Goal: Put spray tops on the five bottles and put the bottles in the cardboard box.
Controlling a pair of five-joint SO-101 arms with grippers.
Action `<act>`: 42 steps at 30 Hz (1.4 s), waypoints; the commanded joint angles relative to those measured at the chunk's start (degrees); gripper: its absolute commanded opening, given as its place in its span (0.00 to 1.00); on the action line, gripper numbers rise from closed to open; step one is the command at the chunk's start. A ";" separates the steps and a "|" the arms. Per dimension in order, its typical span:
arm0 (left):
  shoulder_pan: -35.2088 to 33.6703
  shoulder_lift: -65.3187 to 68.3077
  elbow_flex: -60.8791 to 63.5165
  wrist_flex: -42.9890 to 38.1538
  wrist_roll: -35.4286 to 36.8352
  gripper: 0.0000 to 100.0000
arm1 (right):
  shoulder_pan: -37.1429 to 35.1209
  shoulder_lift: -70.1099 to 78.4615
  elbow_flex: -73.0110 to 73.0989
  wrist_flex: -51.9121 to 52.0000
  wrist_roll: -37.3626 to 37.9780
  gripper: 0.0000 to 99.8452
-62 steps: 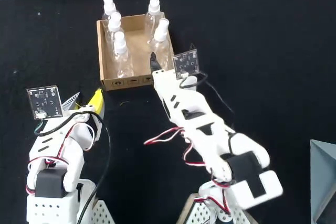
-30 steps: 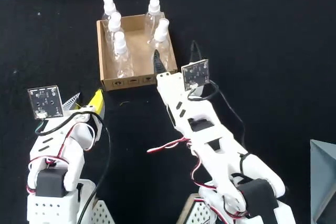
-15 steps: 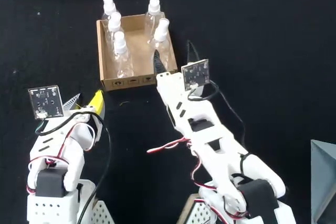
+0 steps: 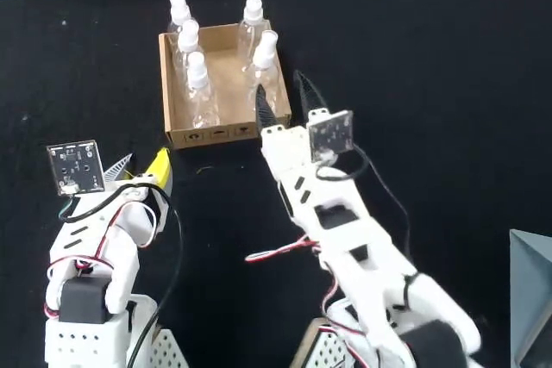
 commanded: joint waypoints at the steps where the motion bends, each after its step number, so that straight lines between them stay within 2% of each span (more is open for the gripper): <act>1: -0.57 -0.79 -1.19 -1.49 0.09 0.17 | -1.41 -6.81 0.92 0.62 0.44 0.17; 7: -0.57 -0.79 -1.10 -1.49 0.09 0.17 | -1.32 -14.11 1.89 8.53 0.09 0.17; 12: -0.57 -0.79 -1.10 -1.49 0.09 0.17 | -1.32 -23.52 5.76 10.29 0.09 0.17; 15: -0.57 -0.79 -1.10 -1.49 0.09 0.17 | -1.14 -28.26 7.43 10.37 0.09 0.10; 19: -0.57 -0.79 -1.10 -1.49 0.09 0.17 | -1.05 -33.27 7.34 16.18 0.44 0.03; 42: -0.57 -0.79 -1.10 -1.49 0.09 0.17 | -0.97 -67.47 11.21 41.67 0.09 0.03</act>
